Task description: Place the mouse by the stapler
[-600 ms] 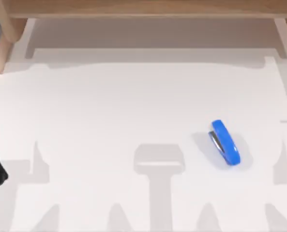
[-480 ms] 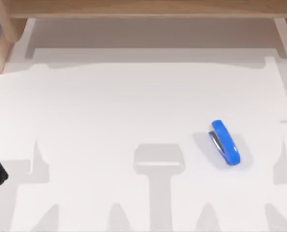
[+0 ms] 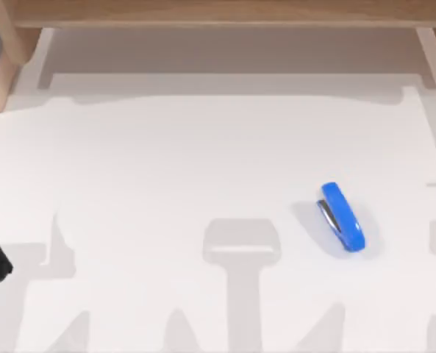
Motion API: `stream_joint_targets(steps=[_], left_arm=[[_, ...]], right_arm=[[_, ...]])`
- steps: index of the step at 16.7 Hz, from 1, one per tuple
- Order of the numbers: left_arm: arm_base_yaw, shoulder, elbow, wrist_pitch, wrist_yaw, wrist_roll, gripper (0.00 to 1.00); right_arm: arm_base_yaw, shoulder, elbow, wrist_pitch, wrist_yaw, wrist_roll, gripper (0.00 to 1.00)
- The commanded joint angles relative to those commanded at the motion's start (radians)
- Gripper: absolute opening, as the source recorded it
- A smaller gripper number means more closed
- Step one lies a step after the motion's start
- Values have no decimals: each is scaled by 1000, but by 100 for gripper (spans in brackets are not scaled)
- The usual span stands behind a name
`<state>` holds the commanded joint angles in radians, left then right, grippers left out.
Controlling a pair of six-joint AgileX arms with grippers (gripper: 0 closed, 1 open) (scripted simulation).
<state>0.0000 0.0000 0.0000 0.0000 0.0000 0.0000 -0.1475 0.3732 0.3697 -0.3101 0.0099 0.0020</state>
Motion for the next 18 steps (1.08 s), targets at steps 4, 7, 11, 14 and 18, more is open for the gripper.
stream_joint_targets(steps=[4,7,11,14,18], left_arm=[[0,0,0,0,0,0,100],[0,0,0,0,0,0,100],[0,0,0,0,0,0,100],[0,0,0,0,0,0,100],[0,0,0,0,0,0,100]], right_arm=[[-103,434,432,-263,5,-11,100],[-163,831,825,-461,6,-28,100],[-219,1384,1335,-702,7,-62,100],[-237,1731,1650,-854,4,-90,100],[-227,2050,1942,-992,-4,-121,100]])
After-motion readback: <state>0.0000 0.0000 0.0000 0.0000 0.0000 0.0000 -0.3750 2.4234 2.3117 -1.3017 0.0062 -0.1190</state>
